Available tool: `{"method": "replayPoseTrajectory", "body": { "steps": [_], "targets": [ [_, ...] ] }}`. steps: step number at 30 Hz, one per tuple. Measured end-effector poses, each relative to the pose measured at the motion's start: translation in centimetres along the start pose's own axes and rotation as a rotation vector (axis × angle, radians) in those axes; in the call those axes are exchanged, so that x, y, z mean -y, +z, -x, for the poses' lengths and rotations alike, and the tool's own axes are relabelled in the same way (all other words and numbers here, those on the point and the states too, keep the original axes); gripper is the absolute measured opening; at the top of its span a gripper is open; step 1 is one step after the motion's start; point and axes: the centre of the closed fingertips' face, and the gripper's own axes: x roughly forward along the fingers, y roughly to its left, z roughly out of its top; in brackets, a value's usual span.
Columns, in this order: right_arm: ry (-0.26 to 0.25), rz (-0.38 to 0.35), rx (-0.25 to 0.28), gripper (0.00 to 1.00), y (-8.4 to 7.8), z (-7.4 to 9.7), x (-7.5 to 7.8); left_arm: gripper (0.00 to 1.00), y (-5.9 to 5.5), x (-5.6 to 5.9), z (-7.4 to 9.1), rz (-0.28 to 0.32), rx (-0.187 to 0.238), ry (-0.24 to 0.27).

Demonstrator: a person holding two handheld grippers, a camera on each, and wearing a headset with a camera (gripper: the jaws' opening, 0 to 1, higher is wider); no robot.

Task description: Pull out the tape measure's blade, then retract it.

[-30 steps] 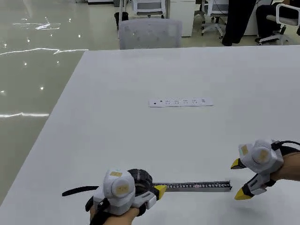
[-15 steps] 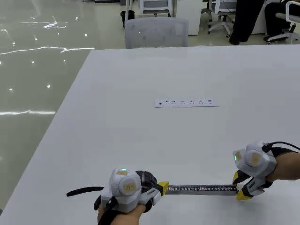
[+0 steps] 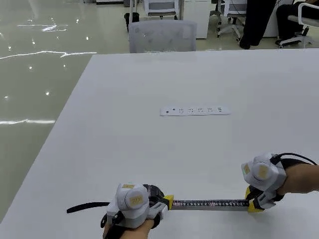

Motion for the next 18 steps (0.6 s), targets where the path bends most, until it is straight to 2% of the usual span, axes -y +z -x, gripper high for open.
{"method": "replayPoseTrajectory", "body": {
  "steps": [3, 6, 7, 8, 10, 13, 15, 18],
  "targets": [
    [-0.011, -0.006, 0.015, 0.16, 0.43, 0.24, 0.33, 0.7, -0.14, -0.24, -0.18, 0.011, -0.015, 0.011],
    [-0.001, 0.005, 0.001, 0.15, 0.37, -0.21, -0.04, 0.67, -0.51, -0.58, -0.36, 0.011, -0.033, 0.027],
    [-0.019, 0.019, 0.003, 0.15, 0.34, -0.19, 0.17, 0.67, -0.64, -0.68, -0.45, 0.012, -0.041, 0.031],
    [-0.011, 0.013, 0.0, 0.15, 0.3, -0.14, 0.1, 0.66, -0.71, -0.73, -0.49, 0.015, -0.046, 0.033],
    [-0.019, -0.007, -0.004, 0.14, 0.34, -0.11, 0.17, 0.66, -0.77, -0.78, -0.52, 0.021, -0.049, 0.035],
    [-0.04, 0.049, 0.001, 0.14, 0.32, -0.12, 0.0, 0.64, -0.83, -0.92, -0.59, 0.018, -0.047, 0.044],
    [-0.04, 0.008, 0.01, 0.14, 0.33, -0.1, 0.15, 0.64, -0.85, -0.93, -0.6, 0.018, -0.048, 0.046],
    [-0.037, 0.027, 0.017, 0.14, 0.26, -0.09, 0.18, 0.63, -0.8, -0.97, -0.53, 0.017, -0.05, 0.048]
  ]
}}
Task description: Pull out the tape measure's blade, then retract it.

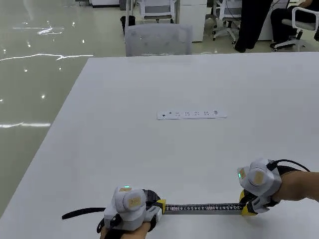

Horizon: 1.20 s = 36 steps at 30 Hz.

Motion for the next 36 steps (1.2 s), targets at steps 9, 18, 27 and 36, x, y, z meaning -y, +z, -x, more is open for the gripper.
{"method": "replayPoseTrajectory", "body": {
  "steps": [9, 18, 27, 36],
  "targets": [
    [-0.019, -0.053, -0.006, 0.14, 0.01, 0.0, 0.08, 0.62, 0.02, -0.05, -0.03, 0.004, 0.006, 0.001],
    [-0.021, -0.075, -0.013, 0.13, -0.03, 0.01, 0.1, 0.6, -0.12, -0.07, -0.06, -0.026, -0.013, 0.004],
    [-0.039, -0.071, 0.017, 0.13, 0.07, 0.02, 0.11, 0.59, -0.02, -0.08, -0.01, -0.029, 0.019, -0.016],
    [-0.045, -0.081, 0.045, 0.13, 0.38, -0.11, 0.2, 0.58, -0.04, -0.11, 0.04, -0.019, 0.008, -0.036]
  ]
}}
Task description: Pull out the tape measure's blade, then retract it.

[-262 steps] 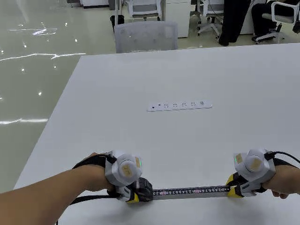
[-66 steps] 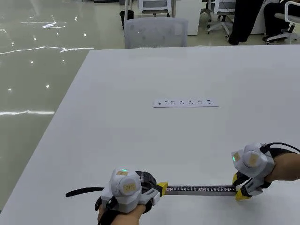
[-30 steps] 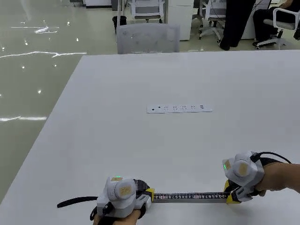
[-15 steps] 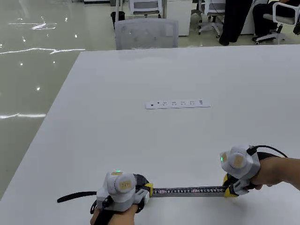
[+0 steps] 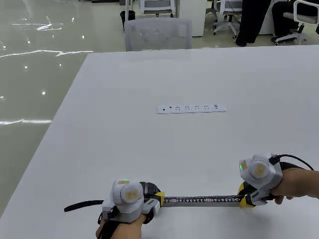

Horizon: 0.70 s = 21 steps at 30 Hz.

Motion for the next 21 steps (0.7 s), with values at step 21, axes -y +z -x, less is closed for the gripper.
{"method": "replayPoseTrajectory", "body": {
  "steps": [21],
  "targets": [
    [0.009, -0.024, 0.024, 0.14, 1.4, -0.3, -0.3, 0.58, -0.1, 0.1, 0.0, -0.001, -0.017, -0.011]
  ]
}}
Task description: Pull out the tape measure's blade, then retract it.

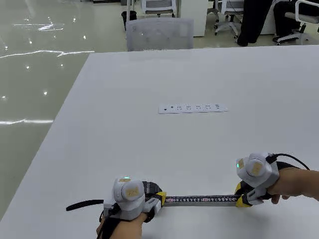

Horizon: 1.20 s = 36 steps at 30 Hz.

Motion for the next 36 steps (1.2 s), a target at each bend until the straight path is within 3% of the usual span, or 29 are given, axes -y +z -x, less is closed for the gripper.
{"method": "replayPoseTrajectory", "body": {
  "steps": [36],
  "targets": [
    [-0.001, -0.045, 0.027, 0.14, 2.4, -1.2, -0.6, 0.58, 0.0, 0.0, 0.0, -0.002, -0.018, -0.011]
  ]
}}
